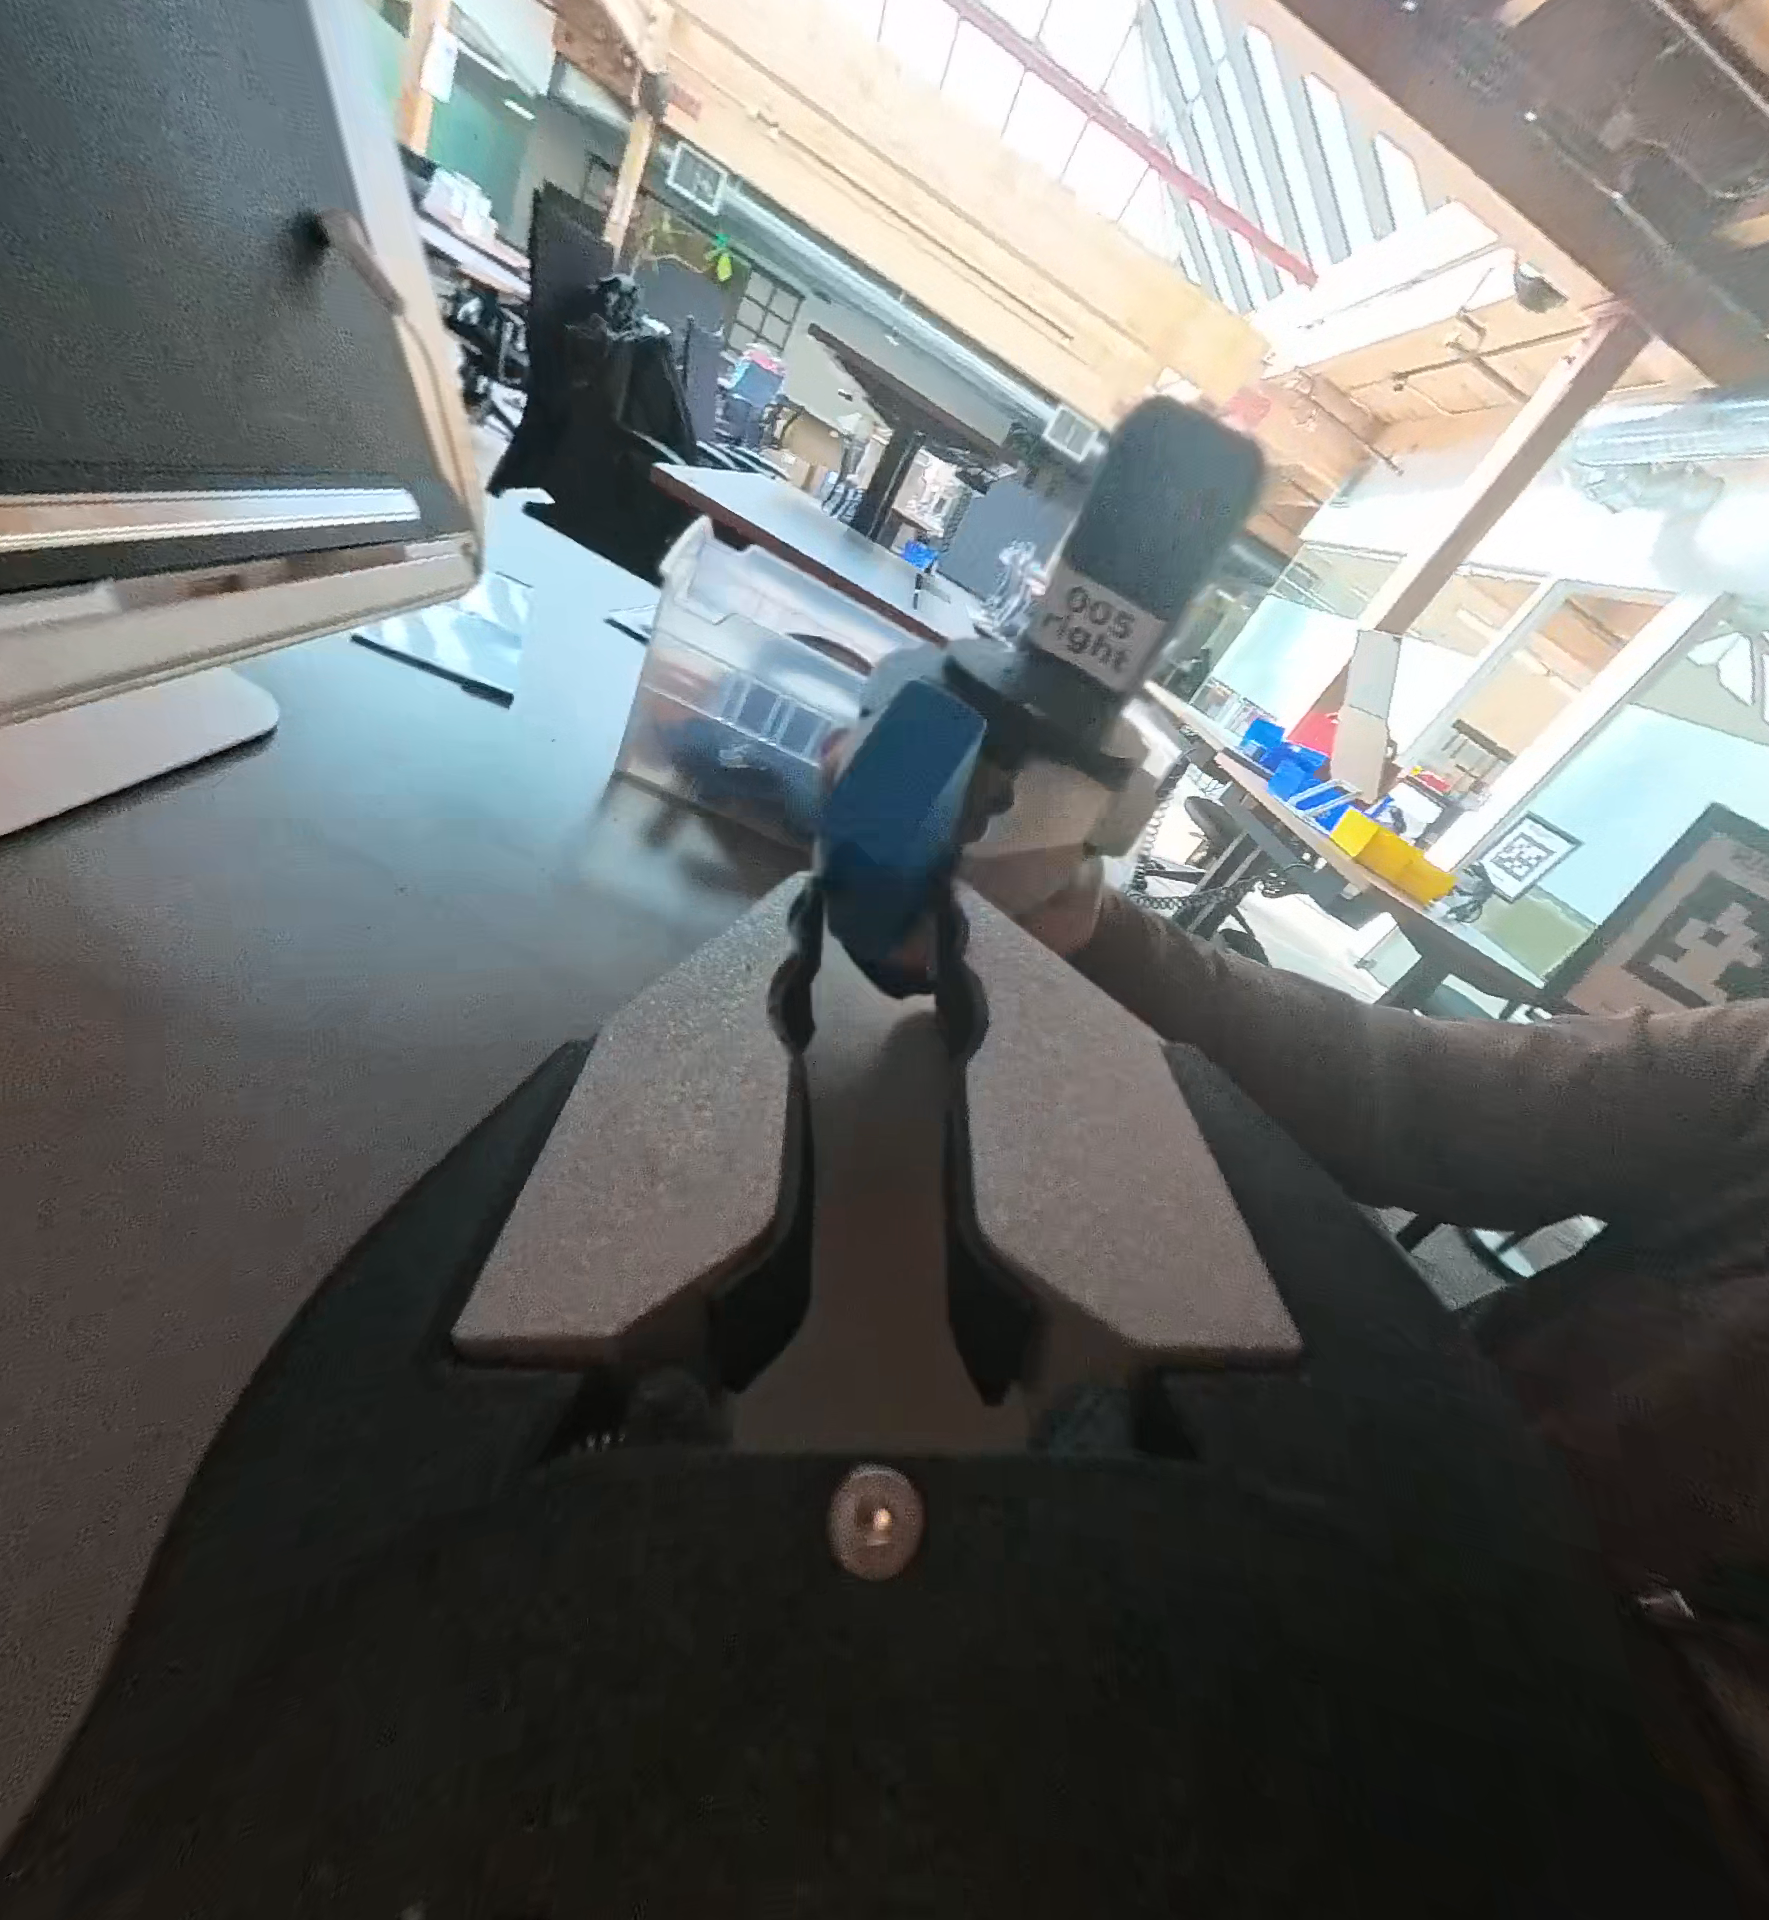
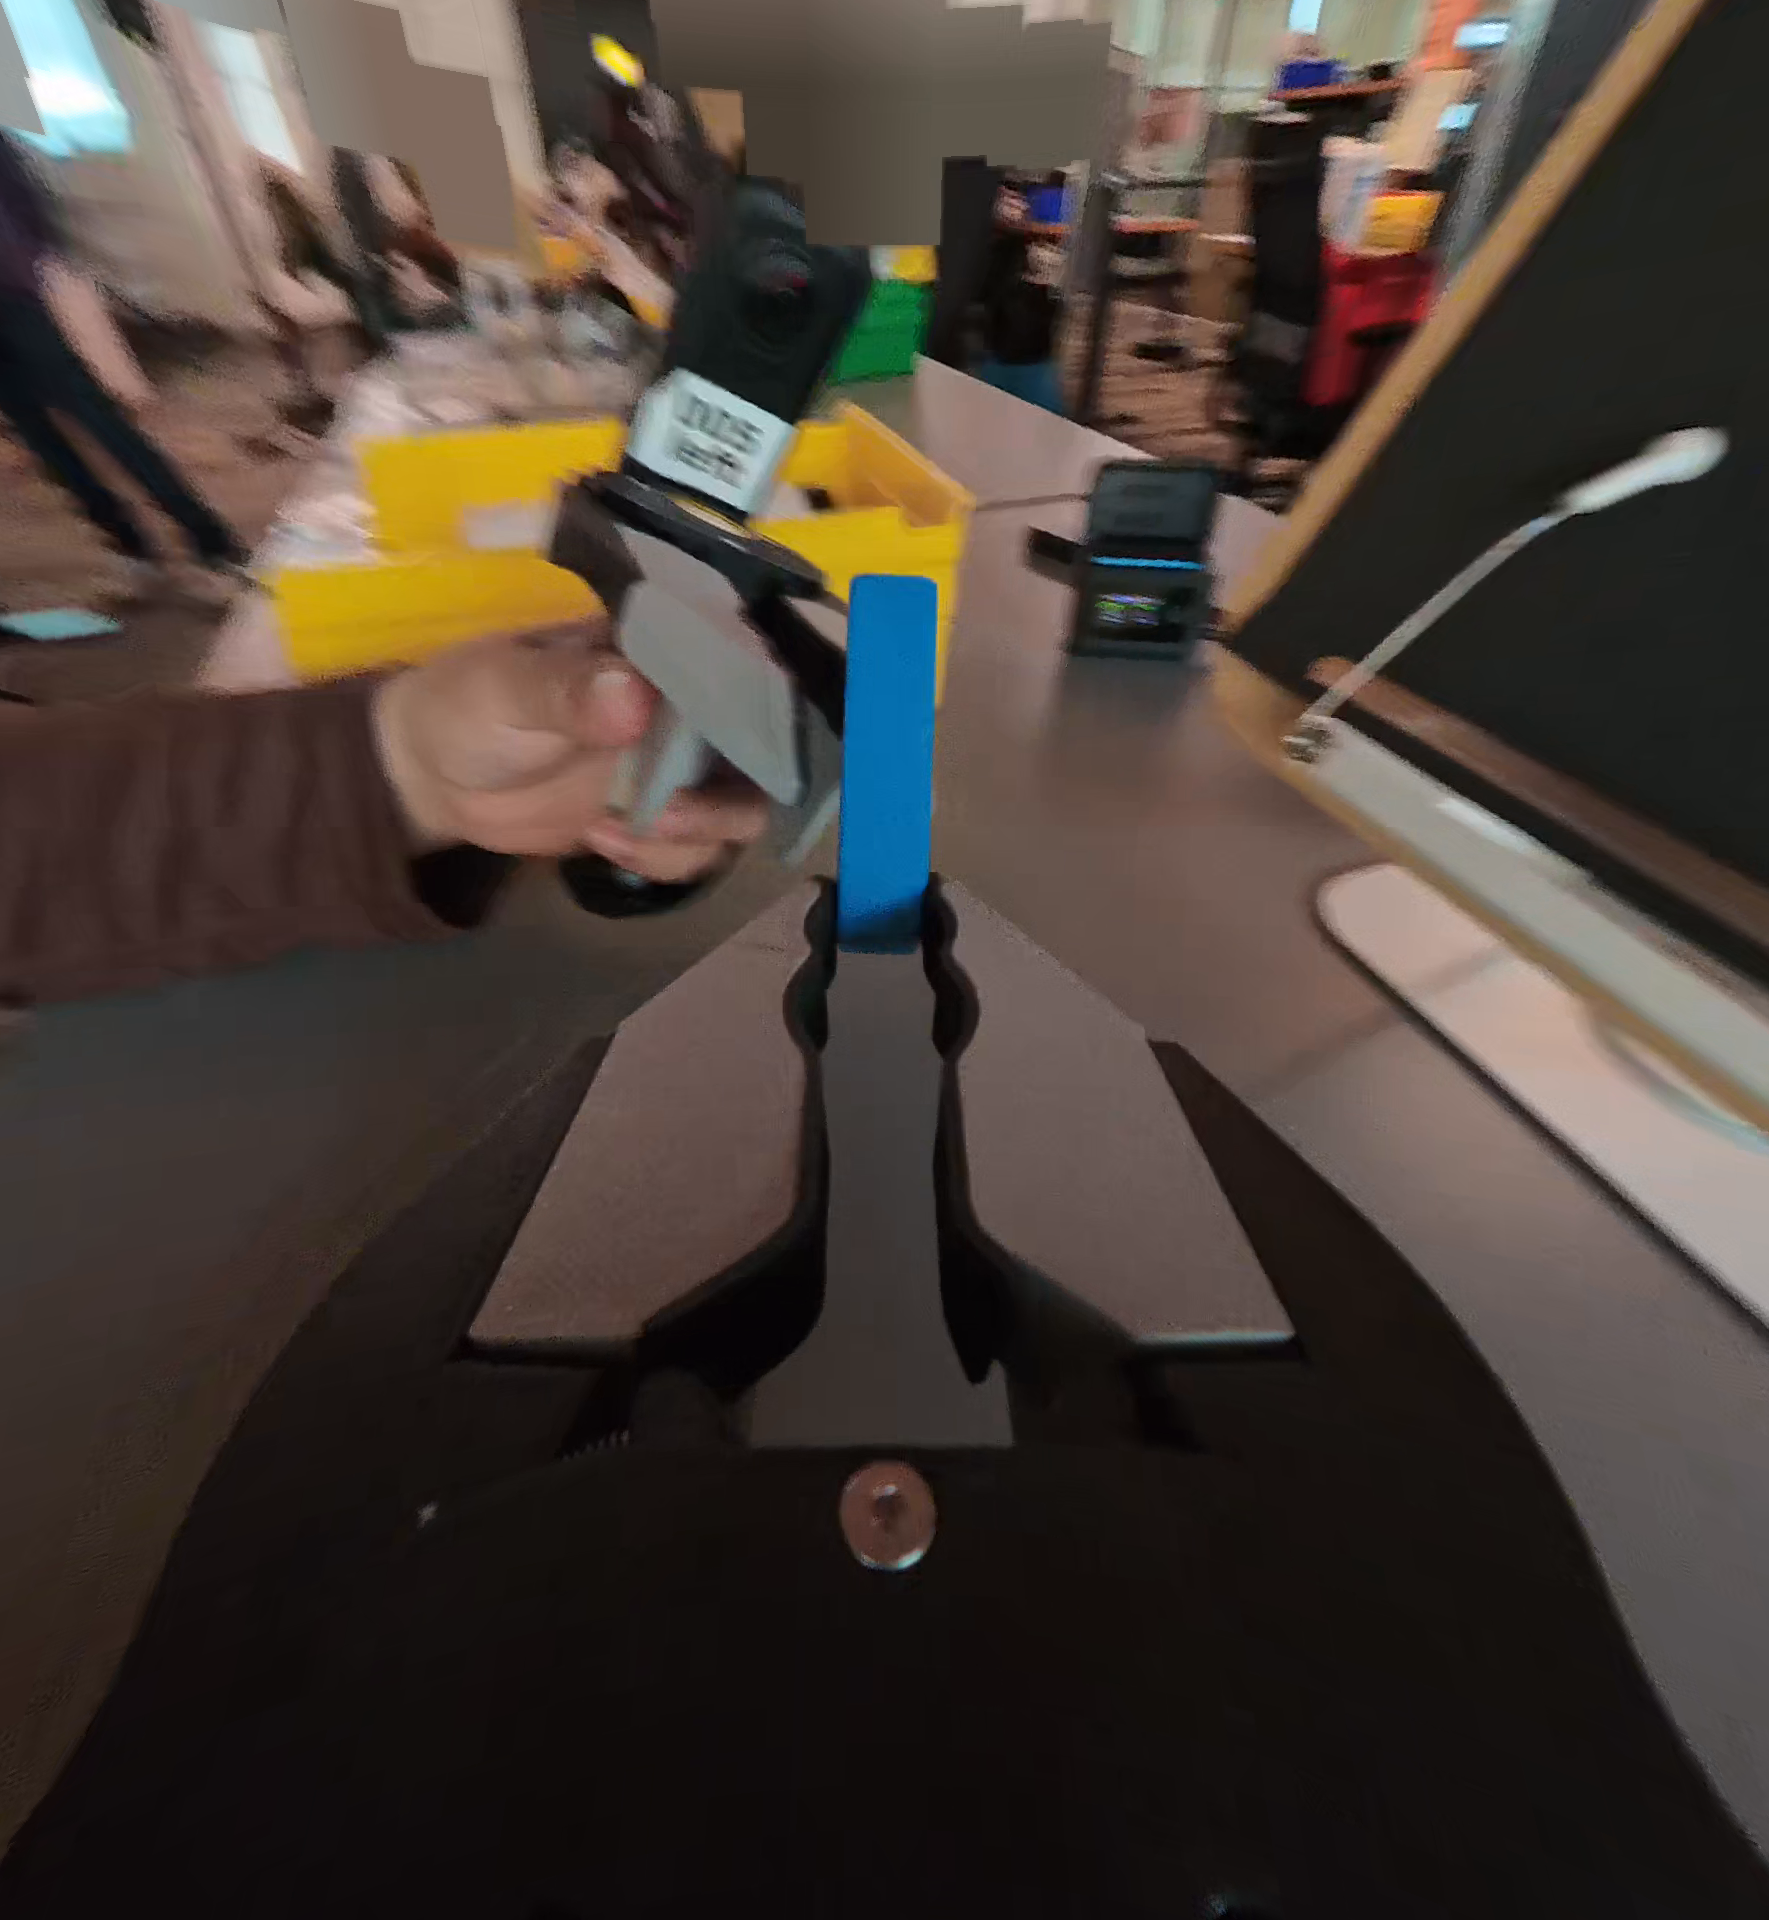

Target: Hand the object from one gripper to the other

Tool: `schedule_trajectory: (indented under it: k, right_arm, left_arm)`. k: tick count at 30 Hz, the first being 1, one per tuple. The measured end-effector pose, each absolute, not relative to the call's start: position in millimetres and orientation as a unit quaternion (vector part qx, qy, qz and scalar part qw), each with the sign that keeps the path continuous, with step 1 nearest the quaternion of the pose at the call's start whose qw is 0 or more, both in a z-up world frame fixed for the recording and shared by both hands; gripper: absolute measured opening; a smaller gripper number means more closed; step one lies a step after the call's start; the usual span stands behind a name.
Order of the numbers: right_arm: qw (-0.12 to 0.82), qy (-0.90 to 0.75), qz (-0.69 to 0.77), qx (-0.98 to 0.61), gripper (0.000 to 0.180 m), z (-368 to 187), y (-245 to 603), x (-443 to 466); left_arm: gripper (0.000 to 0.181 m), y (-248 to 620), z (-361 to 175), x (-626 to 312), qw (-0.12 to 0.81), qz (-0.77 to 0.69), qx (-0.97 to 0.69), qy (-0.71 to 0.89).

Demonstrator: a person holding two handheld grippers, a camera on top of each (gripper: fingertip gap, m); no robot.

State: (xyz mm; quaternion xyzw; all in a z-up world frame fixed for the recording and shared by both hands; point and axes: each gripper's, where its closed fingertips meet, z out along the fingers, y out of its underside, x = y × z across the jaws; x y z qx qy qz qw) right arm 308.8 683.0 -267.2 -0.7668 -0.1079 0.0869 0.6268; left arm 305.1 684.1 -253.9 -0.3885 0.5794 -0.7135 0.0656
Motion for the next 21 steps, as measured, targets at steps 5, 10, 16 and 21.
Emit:
schedule_trajectory:
  k: [5, 10, 16, 21]
  right_arm:
    - [0.552, -0.128, -0.247, -0.786, 0.012, -273.8, 678.4, 361.6]
    - [0.461, -0.224, -0.444, -0.734, 0.013, -277.4, 687.2, 353.7]
    - [0.473, -0.263, -0.484, -0.688, 0.013, -264.6, 694.8, 326.7]
    - [0.511, -0.252, -0.455, -0.685, 0.014, -257.9, 693.2, 320.2]
  left_arm:
    - [0.030, 693.7, -263.4, 313.0, 0.064, -0.701, -0.433, 0.563]
    - [0.054, 689.1, -263.6, 320.9, 0.018, -0.727, -0.461, 0.509]
    - [0.031, 692.2, -257.8, 318.6, 0.046, -0.736, -0.441, 0.512]
    - [0.030, 689.4, -247.7, 314.0, 0.091, -0.735, -0.410, 0.532]
